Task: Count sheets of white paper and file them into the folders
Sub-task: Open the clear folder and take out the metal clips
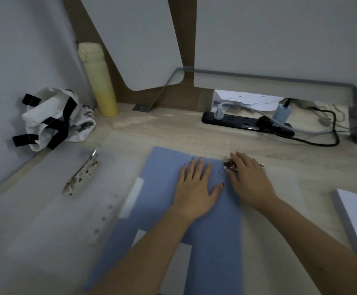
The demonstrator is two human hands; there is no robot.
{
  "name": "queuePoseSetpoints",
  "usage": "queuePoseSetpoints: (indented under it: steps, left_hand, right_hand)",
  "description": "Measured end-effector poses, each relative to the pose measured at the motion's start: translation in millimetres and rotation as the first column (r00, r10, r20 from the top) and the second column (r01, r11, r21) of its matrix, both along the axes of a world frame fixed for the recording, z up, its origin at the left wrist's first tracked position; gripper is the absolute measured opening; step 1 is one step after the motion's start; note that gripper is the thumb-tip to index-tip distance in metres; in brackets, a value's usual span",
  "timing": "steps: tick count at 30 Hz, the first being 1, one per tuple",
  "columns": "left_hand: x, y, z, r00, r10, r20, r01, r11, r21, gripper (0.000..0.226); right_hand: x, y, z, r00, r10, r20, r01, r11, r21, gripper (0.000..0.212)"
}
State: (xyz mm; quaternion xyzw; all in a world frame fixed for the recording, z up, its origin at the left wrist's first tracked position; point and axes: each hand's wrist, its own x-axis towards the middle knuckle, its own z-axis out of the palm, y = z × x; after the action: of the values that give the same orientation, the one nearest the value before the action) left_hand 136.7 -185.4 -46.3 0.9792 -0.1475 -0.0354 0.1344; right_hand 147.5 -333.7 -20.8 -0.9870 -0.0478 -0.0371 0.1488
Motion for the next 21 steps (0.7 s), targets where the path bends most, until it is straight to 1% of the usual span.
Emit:
queuePoseSetpoints:
  steps: [1, 2, 7, 11, 14, 15, 17, 20, 21]
  left_hand:
    - [0, -1, -4, 1.0, 0.005, 0.018, -0.006, 1.0, 0.016, 0.11]
    - [0, -1, -7, 0.999, 0.01, 0.032, -0.011, 1.0, 0.026, 0.113]
    - [1, -3, -7, 0.998, 0.052, 0.03, -0.053, 0.998, 0.021, 0.109]
    - [1, -5, -5, 0.998, 0.063, 0.032, -0.064, 0.997, 0.031, 0.107]
    - [0, -5, -5, 0.998, 0.062, 0.03, -0.063, 0.997, 0.034, 0.105]
    - [0, -5, -6, 0.998, 0.06, 0.03, -0.061, 0.998, 0.034, 0.105]
    - [0, -4, -7, 0.998, 0.054, 0.024, -0.055, 0.998, 0.032, 0.105]
    - [0, -4, -7, 0.999, 0.052, 0.011, -0.052, 0.998, 0.035, 0.103]
    - [1, -4, -6, 0.999, 0.051, 0.008, -0.051, 0.998, 0.037, 0.103]
  right_hand:
    - [2, 0, -5, 1.0, 0.016, 0.016, -0.016, 1.0, -0.013, 0.051]
    - [3, 0, -10, 0.999, 0.027, 0.044, -0.026, 0.999, -0.019, 0.05]
    - [5, -2, -28, 0.977, -0.008, 0.213, 0.002, 1.0, 0.03, 0.052]
    - [5, -7, -32, 0.981, 0.001, 0.195, -0.011, 0.999, 0.05, 0.055]
    - [2, -7, -29, 0.981, 0.008, 0.194, -0.026, 0.996, 0.09, 0.048]
    - [1, -6, -25, 0.982, -0.012, 0.191, -0.014, 0.991, 0.136, 0.042]
    - [3, -6, -15, 0.98, -0.097, 0.173, 0.04, 0.952, 0.305, 0.035]
    - [8, -10, 1, 0.964, -0.236, 0.125, 0.13, 0.822, 0.554, 0.016]
    - [10, -13, 5, 0.949, -0.296, 0.105, 0.165, 0.754, 0.636, 0.009]
